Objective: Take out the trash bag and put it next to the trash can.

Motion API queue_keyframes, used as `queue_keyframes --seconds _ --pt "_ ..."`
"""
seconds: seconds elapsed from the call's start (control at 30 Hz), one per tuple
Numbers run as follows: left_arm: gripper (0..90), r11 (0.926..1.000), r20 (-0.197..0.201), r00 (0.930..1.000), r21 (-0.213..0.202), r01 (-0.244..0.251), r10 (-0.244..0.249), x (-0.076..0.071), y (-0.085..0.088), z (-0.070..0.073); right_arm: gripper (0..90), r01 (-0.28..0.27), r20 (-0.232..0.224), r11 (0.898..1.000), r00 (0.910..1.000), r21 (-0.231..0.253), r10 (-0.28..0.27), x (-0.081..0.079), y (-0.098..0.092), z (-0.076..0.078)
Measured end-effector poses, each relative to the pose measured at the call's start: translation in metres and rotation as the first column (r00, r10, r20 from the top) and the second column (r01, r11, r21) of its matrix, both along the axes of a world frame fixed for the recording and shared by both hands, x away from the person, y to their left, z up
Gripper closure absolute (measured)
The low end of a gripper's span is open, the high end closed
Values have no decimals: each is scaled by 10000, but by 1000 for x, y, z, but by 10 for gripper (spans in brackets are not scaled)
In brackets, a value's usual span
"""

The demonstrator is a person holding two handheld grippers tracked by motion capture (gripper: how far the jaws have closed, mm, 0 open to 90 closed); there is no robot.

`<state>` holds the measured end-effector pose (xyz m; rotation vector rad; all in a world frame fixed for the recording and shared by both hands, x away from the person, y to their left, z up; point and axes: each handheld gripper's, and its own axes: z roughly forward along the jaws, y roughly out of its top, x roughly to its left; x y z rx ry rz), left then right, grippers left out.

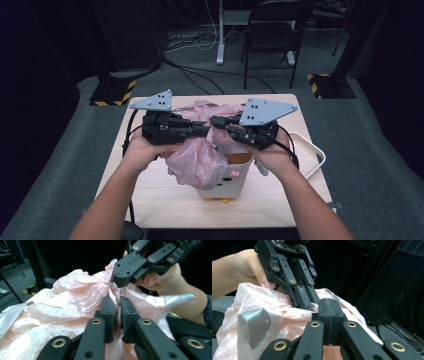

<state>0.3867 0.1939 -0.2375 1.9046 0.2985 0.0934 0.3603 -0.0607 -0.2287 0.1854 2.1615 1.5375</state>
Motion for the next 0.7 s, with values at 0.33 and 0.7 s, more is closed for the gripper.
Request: queue_keyframes --seconds 0.33,0.7 --pt "878 9990 305 9989 -255 -357 365 0 8 4 814 -9 -163 9998 9999 201 12 -1 -4 -3" --pt "883 9958 637 9946 -460 -788 816 2 20 17 694 223 -236 9992 9995 330 -215 -3 -10 -3"
